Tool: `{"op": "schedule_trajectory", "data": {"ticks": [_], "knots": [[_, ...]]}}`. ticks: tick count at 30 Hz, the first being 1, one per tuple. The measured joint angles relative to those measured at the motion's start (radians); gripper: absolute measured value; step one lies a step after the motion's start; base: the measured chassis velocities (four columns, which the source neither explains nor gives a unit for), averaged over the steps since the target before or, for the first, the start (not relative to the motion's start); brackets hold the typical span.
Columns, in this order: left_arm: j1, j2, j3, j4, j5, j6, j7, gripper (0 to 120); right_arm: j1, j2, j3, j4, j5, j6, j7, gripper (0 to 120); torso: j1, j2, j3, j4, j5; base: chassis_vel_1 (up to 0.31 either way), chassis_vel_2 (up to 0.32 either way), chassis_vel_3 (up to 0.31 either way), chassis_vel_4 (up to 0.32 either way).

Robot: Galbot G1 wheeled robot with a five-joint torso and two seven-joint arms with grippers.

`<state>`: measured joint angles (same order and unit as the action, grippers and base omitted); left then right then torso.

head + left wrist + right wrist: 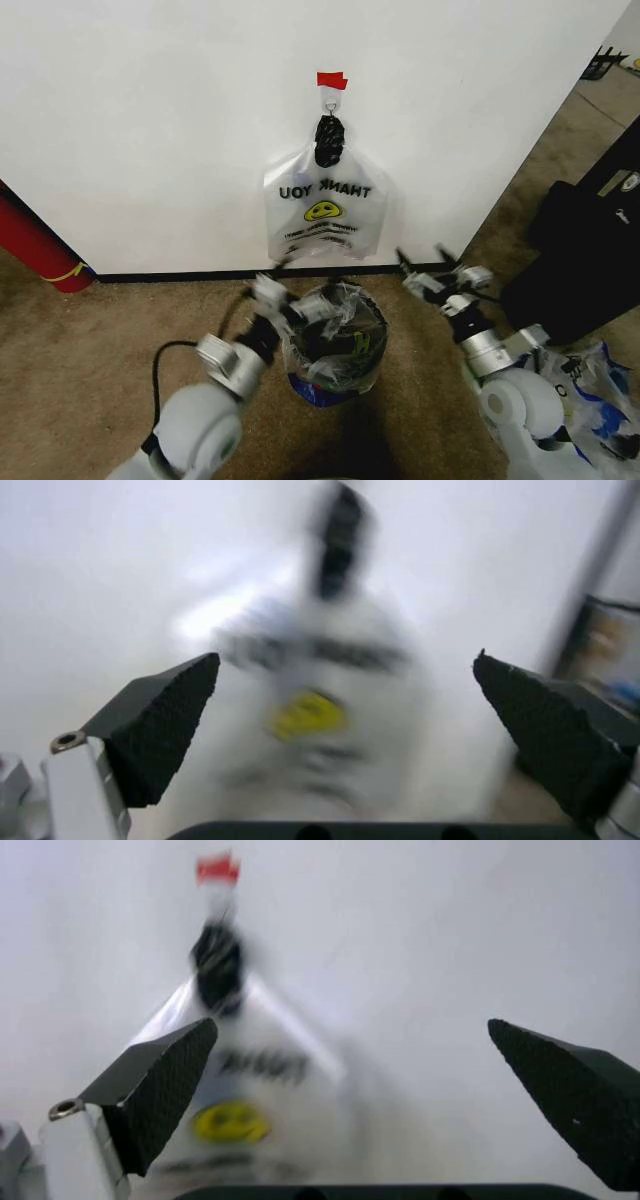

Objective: Pick up the garbage bag from the wall and place it over the trash bin.

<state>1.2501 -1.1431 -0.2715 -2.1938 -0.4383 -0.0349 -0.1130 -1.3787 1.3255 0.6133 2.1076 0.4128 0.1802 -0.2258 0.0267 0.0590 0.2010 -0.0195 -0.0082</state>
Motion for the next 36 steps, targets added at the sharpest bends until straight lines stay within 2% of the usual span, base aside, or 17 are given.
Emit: {"op": "schedule_trajectory", "data": {"ticks": [1,5,11,18,36], "knots": [[-0.001,-0.004,-0.041,0.015,-0.008,-0.025,0.005,100,-0.028,0.006,0.011,0.021,-0.026,0.048,0.028,100,0.000,0.000,0.000,0.0001,0.0003,0.000,0.000,0.000,0.000],[0.012,-0.005,-0.143,0.032,-0.007,-0.055,0.021,100,-0.122,0.032,0.052,0.082,-0.097,0.114,0.073,100,0.000,0.000,0.000,0.0001,0.0002,0.000,0.000,0.000,0.000],[0.041,-0.009,-0.209,0.035,0.025,-0.078,0.048,100,-0.220,0.086,0.066,0.156,-0.134,0.134,0.088,100,0.000,0.000,0.000,0.0003,0.0000,0.000,0.000,0.000,0.000],[0.068,-0.035,-0.233,0.019,0.039,-0.099,0.070,100,-0.270,0.125,0.062,0.198,-0.159,0.128,0.088,100,0.000,0.000,0.000,0.0003,0.0001,0.000,0.000,0.000,0.000],[0.103,-0.071,-0.247,-0.020,0.038,-0.114,0.093,100,-0.275,0.115,0.057,0.159,-0.174,0.171,0.065,100,0.000,0.000,0.000,0.0003,0.0003,0.000,0.000,0.000,0.000]]}}
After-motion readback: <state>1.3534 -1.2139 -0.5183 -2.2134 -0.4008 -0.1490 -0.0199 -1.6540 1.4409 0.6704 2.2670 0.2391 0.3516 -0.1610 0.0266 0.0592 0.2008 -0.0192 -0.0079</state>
